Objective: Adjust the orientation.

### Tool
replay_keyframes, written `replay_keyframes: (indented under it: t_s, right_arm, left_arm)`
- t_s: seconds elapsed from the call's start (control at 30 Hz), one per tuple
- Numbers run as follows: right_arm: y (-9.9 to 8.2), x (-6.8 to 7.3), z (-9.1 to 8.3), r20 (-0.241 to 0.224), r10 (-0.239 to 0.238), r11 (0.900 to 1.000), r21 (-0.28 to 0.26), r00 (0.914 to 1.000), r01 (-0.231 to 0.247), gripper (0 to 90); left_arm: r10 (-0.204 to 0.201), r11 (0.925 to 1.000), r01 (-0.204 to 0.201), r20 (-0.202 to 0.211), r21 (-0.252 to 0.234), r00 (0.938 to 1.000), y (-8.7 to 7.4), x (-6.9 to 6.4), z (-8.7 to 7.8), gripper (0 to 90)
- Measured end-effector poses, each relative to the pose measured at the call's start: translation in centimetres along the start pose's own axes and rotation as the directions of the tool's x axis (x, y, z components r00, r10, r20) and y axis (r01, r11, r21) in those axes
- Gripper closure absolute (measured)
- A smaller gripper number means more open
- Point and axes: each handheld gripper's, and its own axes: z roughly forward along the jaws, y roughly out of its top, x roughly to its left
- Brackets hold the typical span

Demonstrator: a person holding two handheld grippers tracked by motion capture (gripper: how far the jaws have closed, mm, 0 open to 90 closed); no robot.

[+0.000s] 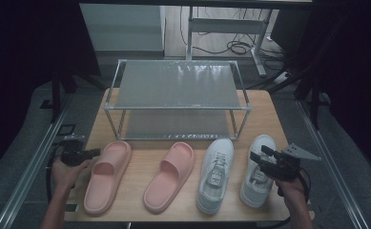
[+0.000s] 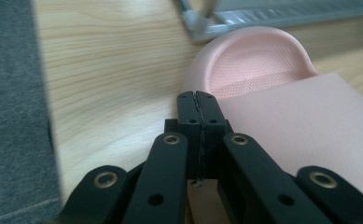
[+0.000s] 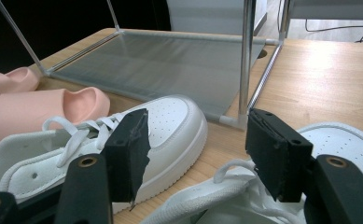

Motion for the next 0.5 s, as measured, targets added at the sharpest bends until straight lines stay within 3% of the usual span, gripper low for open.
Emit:
replay_keyframes:
  t_s: [0.23,0.4,0.5]
  right_arm:
    - [0.0,0.0,0.0,-0.004,0.002,1.0,0.0,1.0,-0.002,40.1]
    - [0.0,-0.1,0.0,-0.004,0.003,1.0,0.004,1.0,-0.003,40.1]
    - [0.0,-0.1,-0.1,-0.005,0.002,1.0,0.0,1.0,-0.002,40.0]
  left_arm:
    - [0.033,0.9993,-0.034,0.051,0.014,0.9981,0.8,-2.1,1.3,90.0]
    - [0.065,0.9977,-0.066,0.041,0.016,0.9971,1.2,-3.2,1.7,89.8]
    - [0.064,0.9978,-0.064,0.021,-0.015,0.9977,1.2,-3.2,1.1,85.9]
